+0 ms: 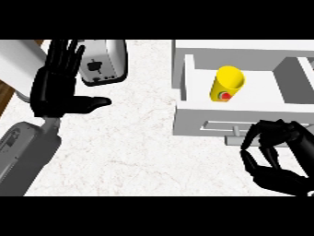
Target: Pick up the cup, place it into the drawer and close the drawer
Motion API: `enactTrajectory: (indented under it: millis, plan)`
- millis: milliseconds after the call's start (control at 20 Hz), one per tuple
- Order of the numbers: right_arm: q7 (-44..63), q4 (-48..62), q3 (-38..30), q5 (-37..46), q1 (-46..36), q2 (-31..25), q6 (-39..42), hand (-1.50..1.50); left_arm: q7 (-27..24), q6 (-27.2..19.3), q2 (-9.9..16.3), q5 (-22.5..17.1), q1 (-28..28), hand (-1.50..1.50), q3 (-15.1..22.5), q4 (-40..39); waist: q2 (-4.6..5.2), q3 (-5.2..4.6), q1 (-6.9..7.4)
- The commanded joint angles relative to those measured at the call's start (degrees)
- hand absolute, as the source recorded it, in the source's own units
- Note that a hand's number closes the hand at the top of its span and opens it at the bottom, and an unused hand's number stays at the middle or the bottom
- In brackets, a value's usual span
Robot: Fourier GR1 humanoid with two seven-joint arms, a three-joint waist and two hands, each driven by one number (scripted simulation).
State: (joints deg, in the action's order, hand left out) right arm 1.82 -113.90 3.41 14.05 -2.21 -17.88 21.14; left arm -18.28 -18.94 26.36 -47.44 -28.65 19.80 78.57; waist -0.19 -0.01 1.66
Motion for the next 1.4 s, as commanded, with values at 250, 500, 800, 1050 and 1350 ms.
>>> enactTrajectory:
  millis: [250,500,800,1050,1350]
  plan:
    - [-11.03,17.18,10.07,23.47,-4.11,-0.57,-8.87,1.5,-2.28,9.0,6.32,-1.75,13.13,-1.5,-5.36,5.85,0.25,0.03,-0.07]
    - [-13.11,27.76,9.66,26.81,-9.43,1.43,-11.05,-1.5,-3.1,14.87,5.35,-1.39,15.02,-1.5,-9.74,2.41,0.29,0.01,-1.26]
    - [-13.8,42.11,10.9,33.02,-16.32,5.49,-15.14,-1.5,-3.23,18.15,6.25,-1.06,22.46,-1.5,-12.99,6.6,0.23,0.01,-0.84]
    - [-21.95,59.12,6.35,33.48,-23.65,5.81,-18.83,-1.5,-3.44,22.36,4.08,0.84,20.73,-1.5,-15.11,1.33,0.36,0.03,-1.06]
    - [-26.23,77.33,0.73,32.57,-34.65,8.15,-23.09,-1.5,-1.93,23.09,5.43,0.27,27.13,-1.5,-17.61,9.47,0.52,0.08,0.28]
